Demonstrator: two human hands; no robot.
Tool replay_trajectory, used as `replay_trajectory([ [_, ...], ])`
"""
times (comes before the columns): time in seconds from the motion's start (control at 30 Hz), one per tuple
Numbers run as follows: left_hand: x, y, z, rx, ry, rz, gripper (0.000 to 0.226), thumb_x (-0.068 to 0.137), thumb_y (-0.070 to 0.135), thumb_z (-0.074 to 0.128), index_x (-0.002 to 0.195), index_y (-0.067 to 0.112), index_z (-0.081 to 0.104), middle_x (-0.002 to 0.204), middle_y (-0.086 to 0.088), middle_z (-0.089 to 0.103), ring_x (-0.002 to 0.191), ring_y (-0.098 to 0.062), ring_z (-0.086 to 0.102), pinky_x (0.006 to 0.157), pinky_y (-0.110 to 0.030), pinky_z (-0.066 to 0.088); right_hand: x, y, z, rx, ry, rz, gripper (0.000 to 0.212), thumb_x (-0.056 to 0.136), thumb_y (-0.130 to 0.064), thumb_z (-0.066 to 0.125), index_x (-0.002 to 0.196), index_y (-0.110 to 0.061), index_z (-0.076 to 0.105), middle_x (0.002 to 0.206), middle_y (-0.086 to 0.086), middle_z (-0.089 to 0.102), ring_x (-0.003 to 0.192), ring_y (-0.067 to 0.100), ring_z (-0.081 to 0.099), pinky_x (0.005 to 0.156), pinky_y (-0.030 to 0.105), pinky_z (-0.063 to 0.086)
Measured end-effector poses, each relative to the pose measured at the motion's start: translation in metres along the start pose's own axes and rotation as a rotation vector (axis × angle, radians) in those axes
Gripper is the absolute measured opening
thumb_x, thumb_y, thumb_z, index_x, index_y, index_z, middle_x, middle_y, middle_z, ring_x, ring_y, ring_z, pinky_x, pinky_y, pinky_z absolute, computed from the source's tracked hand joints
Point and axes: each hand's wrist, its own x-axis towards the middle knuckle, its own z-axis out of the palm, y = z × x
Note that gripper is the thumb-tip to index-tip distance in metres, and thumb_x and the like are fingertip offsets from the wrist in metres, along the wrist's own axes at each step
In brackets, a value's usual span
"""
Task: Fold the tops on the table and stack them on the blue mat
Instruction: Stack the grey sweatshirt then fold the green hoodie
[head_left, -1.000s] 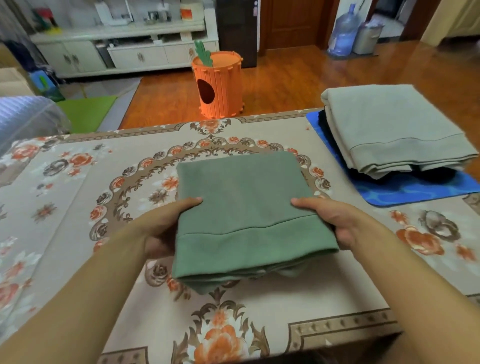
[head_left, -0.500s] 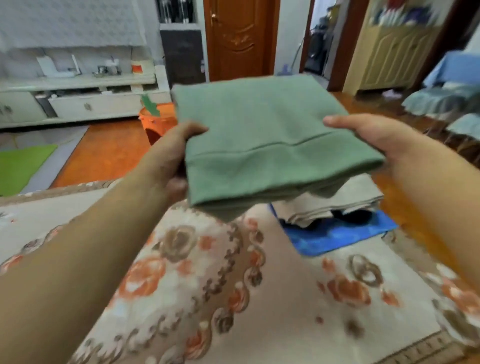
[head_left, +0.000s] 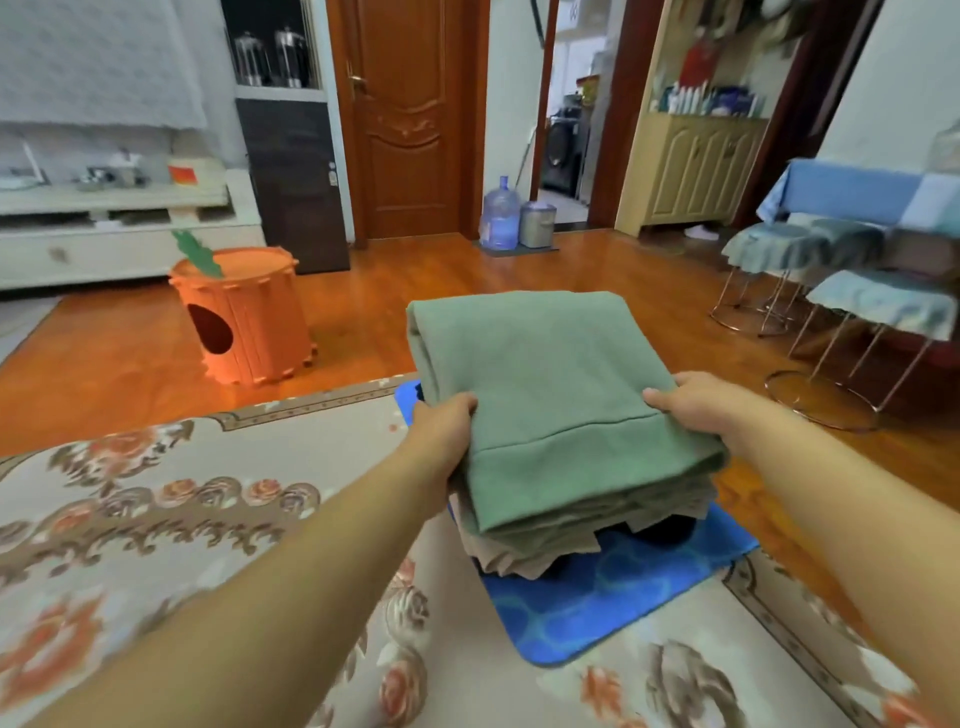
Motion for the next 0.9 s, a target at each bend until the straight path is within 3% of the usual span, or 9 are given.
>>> replay_trajectory([
  [0.1, -0.005, 0.029, -0.005, 0.576, 0.261, 0.390, 0.074, 0.093, 0.032, 0.052, 0.159, 0.032, 0.019, 0.158, -0.013, 0.026, 0.141, -0.033, 0.033, 0.118, -0.043, 0.025, 0.003, -0.039, -0.010, -0.406, 0.261, -0.127, 0.060, 0.097, -0.029, 0.056, 0.151, -0.014, 0.034, 0.150, 0.017, 0.039, 0.133, 0.040, 0.042, 0.106, 0.046, 0.041],
  [0.17, -0.004, 0.055, -0.003, 0.946, 0.305, 0.686, 0.063, 0.099, 0.034, 0.045, 0.159, 0.032, 0.025, 0.164, -0.010, 0.017, 0.148, -0.033, 0.018, 0.122, -0.042, 0.016, 0.008, -0.072, -0.003, -0.450, 0.413, -0.348, 0.063, 0.099, -0.033, 0.047, 0.157, -0.025, 0.023, 0.162, 0.012, 0.023, 0.145, 0.038, 0.025, 0.117, 0.049, 0.028],
  [0.23, 0.023, 0.075, 0.007, 1.174, 0.252, 0.797, 0.057, 0.102, 0.041, 0.037, 0.158, 0.031, 0.031, 0.167, -0.010, 0.017, 0.152, -0.033, 0.014, 0.125, -0.044, 0.012, 0.022, -0.102, 0.011, -0.525, 0.403, -0.490, 0.060, 0.102, -0.047, 0.035, 0.158, -0.032, 0.019, 0.167, 0.004, 0.012, 0.152, 0.034, 0.010, 0.122, 0.052, 0.014],
  [0.37, 0.088, 0.068, 0.021, 1.518, 0.143, 0.699, 0.062, 0.100, 0.057, 0.019, 0.158, 0.036, 0.023, 0.170, -0.002, 0.013, 0.155, -0.032, 0.007, 0.124, -0.055, 0.004, 0.076, -0.113, 0.041, -0.538, 0.193, -0.360, 0.065, 0.099, -0.066, 0.014, 0.159, -0.040, 0.011, 0.169, -0.003, 0.003, 0.154, 0.032, -0.001, 0.122, 0.058, 0.003],
  [0.47, 0.120, 0.039, 0.017, 1.447, 0.102, 0.558, 0.062, 0.101, 0.061, 0.011, 0.160, 0.041, 0.010, 0.171, 0.003, 0.005, 0.157, -0.029, 0.001, 0.124, -0.055, -0.005, 0.107, -0.088, 0.067, -0.411, 0.216, -0.363, 0.070, 0.096, -0.072, 0.014, 0.158, -0.042, 0.011, 0.169, -0.007, 0.004, 0.155, 0.027, 0.000, 0.121, 0.058, 0.010],
  [0.7, 0.118, 0.024, 0.014, 1.374, 0.160, 0.624, 0.061, 0.102, 0.060, 0.010, 0.160, 0.042, 0.006, 0.171, 0.004, 0.001, 0.157, -0.026, -0.006, 0.123, -0.052, -0.013, 0.110, -0.080, 0.081, -0.412, 0.372, -0.414, 0.068, 0.097, -0.069, 0.012, 0.158, -0.039, 0.011, 0.168, -0.005, 0.006, 0.154, 0.027, 0.002, 0.120, 0.056, 0.014],
  [0.9, 0.079, 0.043, 0.005, 1.465, -0.003, 0.416, 0.072, 0.100, 0.066, 0.016, 0.161, 0.035, -0.006, 0.169, 0.000, -0.017, 0.155, -0.026, -0.019, 0.123, -0.051, -0.014, 0.072, -0.101, 0.060, -0.681, 0.250, -0.252, 0.068, 0.099, -0.064, 0.005, 0.160, -0.034, -0.003, 0.169, -0.001, -0.006, 0.154, 0.035, -0.005, 0.120, 0.059, -0.007],
])
